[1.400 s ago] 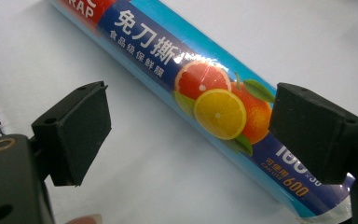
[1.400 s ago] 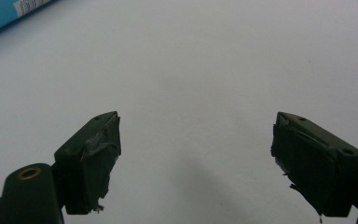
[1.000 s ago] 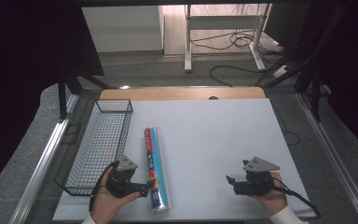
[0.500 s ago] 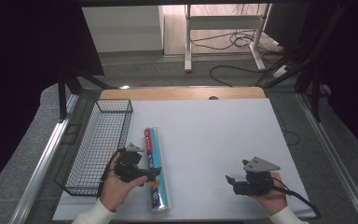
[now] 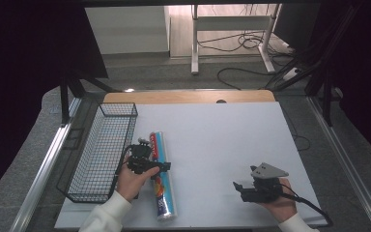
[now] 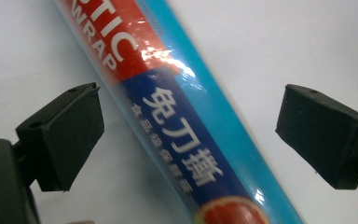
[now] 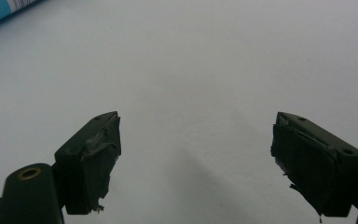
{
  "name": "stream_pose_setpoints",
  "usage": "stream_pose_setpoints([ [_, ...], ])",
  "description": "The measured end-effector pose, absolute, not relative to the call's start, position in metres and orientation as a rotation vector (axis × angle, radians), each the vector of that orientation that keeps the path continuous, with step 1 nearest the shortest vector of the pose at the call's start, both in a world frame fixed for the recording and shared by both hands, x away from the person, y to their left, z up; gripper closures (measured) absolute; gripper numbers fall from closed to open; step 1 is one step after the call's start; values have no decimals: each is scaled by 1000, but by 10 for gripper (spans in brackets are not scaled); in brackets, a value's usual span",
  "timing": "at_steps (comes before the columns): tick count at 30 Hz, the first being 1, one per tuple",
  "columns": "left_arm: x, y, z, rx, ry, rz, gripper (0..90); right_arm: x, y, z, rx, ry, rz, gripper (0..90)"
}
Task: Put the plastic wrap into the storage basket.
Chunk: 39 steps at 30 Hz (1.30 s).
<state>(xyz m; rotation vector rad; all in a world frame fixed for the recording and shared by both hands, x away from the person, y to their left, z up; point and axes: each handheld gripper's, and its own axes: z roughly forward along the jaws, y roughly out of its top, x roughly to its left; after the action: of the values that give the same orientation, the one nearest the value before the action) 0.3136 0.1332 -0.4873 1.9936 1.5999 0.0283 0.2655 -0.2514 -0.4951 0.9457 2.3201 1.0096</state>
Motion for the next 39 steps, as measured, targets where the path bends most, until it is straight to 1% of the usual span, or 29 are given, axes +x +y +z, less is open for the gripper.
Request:
stream_pose_setpoints([
  [14,326,123,-501,1922,1734,-46,107,266,-249,-497,935,2322,981,161],
  [18,329,121,-509,1872,1801,-121,131,266,-249,-497,930,2323,975,161],
  [22,330,119,-512,1877,1830,-105,197,266,-249,-498,922,2324,966,162],
  [24,331,120,-512,1858,1836,-118,217,266,-249,-498,922,2322,963,161],
  [33,329,125,-513,1790,1860,-157,244,266,-249,-498,920,2318,949,162],
  [37,331,131,-513,1757,1873,-210,255,266,-248,-499,921,2314,943,162],
  [39,331,132,-513,1753,1871,-217,259,266,-249,-499,920,2313,939,162],
])
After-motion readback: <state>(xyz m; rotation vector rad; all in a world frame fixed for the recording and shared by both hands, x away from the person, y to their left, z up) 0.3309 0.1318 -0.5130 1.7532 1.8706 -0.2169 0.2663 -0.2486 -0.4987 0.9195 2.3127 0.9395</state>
